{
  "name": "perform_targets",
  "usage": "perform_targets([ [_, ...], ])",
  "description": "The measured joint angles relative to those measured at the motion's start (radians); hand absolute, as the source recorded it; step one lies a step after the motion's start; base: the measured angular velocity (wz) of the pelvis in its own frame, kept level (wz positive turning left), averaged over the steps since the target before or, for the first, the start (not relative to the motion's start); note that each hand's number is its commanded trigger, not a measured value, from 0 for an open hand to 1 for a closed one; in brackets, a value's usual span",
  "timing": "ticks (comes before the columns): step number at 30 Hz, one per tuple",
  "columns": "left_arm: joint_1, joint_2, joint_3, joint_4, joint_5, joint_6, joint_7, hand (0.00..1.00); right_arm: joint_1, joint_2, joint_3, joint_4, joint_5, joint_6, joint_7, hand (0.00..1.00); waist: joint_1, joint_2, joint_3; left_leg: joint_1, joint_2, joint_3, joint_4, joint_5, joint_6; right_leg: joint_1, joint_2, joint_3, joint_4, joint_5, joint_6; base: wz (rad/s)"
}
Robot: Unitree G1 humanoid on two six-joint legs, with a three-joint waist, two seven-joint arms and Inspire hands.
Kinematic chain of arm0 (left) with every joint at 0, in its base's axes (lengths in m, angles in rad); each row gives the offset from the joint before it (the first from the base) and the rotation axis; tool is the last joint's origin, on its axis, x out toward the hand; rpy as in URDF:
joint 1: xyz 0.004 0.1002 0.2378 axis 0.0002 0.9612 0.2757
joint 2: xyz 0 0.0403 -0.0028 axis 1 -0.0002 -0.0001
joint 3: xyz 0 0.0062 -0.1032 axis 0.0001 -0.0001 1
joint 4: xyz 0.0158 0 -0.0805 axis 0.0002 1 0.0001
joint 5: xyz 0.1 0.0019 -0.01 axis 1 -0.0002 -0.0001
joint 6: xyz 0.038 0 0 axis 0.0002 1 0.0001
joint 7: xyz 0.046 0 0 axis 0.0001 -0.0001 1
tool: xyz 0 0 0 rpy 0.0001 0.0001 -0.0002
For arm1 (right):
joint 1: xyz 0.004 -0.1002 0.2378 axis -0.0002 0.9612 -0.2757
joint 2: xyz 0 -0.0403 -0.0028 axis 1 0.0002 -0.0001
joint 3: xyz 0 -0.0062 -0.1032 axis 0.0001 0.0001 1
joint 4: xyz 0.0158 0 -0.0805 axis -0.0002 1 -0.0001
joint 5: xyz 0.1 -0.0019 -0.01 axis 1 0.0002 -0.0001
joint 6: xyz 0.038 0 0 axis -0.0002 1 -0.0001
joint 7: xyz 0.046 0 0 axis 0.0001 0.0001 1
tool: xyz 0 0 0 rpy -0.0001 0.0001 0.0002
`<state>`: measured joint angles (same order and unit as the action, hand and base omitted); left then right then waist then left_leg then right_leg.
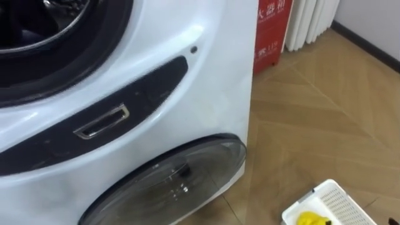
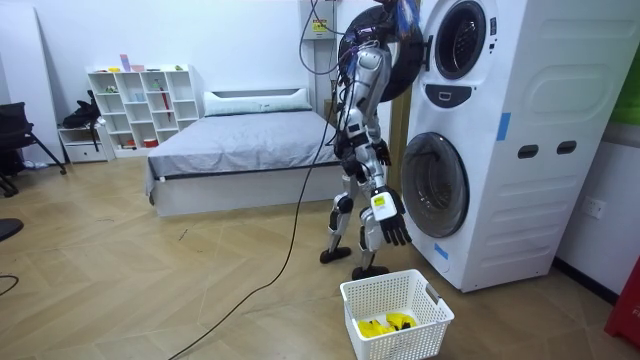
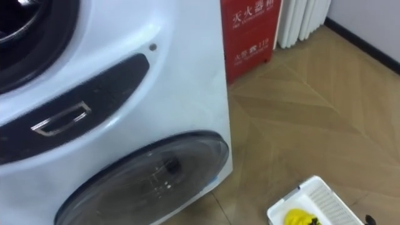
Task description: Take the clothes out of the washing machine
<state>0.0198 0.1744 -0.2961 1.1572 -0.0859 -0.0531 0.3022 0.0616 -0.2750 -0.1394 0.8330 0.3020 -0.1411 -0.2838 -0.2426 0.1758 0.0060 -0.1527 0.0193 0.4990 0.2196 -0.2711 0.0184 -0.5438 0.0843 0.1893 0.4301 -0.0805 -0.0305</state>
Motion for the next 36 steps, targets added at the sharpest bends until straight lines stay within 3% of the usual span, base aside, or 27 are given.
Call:
perform_targets([
  [6, 0.068, 0.006, 0.008, -0.015, 0.003, 0.005, -0.044, 0.0, 0.079, 0.036, 0.011, 0.046, 0.03, 0.006, 0.049, 0.0, 0.01, -0.018, 0.0005, 0.079, 0.012, -0.073, -0.022, 0.008, -0.013, 0.11, -0.016, -0.077, -0.036, -0.02, -0.011, 0.36],
  [11, 0.109, 0.003, 0.047, -0.045, 0.039, 0.03, -0.083, 0.0, 0.106, 0.076, 0.01, 0.137, 0.055, 0.038, 0.103, 0.0, 0.033, -0.065, -0.0031, 0.133, 0.029, -0.117, -0.026, 0.013, -0.021, 0.21, -0.033, -0.152, -0.076, -0.03, -0.016, 0.42],
  [15, 0.124, -0.007, 0.058, -0.055, 0.057, 0.048, -0.089, 0.0, 0.107, 0.092, 0.038, 0.184, 0.055, 0.064, 0.147, 0.0, 0.042, -0.096, -0.0053, 0.175, 0.037, -0.152, -0.042, 0.02, -0.023, 0.284, -0.033, -0.177, -0.127, -0.024, -0.014, 0.34],
  [17, 0.13, -0.013, 0.071, -0.055, 0.06, 0.052, -0.089, 0.0, 0.105, 0.11, 0.041, 0.225, 0.055, 0.073, 0.174, 0.0, 0.062, -0.114, -0.0129, 0.188, 0.042, -0.18, -0.049, 0.023, -0.025, 0.322, -0.033, -0.203, -0.168, -0.011, -0.014, 0.26],
  [19, 0.128, -0.016, 0.081, -0.055, 0.058, 0.055, -0.089, 0.0, 0.101, 0.124, 0.042, 0.252, 0.054, 0.079, 0.191, 0.0, 0.063, -0.126, -0.0099, 0.195, 0.043, -0.205, -0.053, 0.027, -0.024, 0.349, -0.033, -0.222, -0.193, -0.006, -0.013, 0.38],
  [20, 0.128, -0.019, 0.095, -0.055, 0.058, 0.059, -0.089, 0.0, 0.101, 0.133, 0.047, 0.265, 0.055, 0.086, 0.199, 0.0, 0.07, -0.136, -0.0033, 0.207, 0.044, -0.212, -0.054, 0.027, -0.024, 0.366, -0.033, -0.226, -0.203, -0.005, -0.013, 0.28],
  [25, 0.13, -0.025, 0.118, -0.056, 0.059, 0.076, -0.088, 0.0, 0.116, 0.136, 0.097, 0.285, 0.055, 0.122, 0.24, 0.0, 0.11, -0.146, -0.0012, 0.233, 0.046, -0.243, -0.062, 0.027, -0.024, 0.416, -0.033, -0.25, -0.236, -0.002, -0.012, 0.18],
  [34, 0.15, -0.039, 0.224, -0.055, 0.12, 0.076, -0.088, 0.0, 0.124, 0.144, 0.117, 0.289, 0.043, 0.123, 0.292, 0.0, 0.147, -0.16, 0.0064, 0.268, 0.052, -0.261, -0.07, 0.027, -0.025, 0.466, -0.033, -0.275, -0.258, -0.004, -0.012, 0.04],
  [36, 0.155, -0.039, 0.243, -0.055, 0.123, 0.076, -0.088, 0.0, 0.126, 0.148, 0.117, 0.293, 0.044, 0.122, 0.291, 0.0, 0.151, -0.167, 0.0031, 0.272, 0.055, -0.268, -0.069, 0.027, -0.025, 0.476, -0.033, -0.279, -0.263, -0.006, -0.014, 0.11],
])
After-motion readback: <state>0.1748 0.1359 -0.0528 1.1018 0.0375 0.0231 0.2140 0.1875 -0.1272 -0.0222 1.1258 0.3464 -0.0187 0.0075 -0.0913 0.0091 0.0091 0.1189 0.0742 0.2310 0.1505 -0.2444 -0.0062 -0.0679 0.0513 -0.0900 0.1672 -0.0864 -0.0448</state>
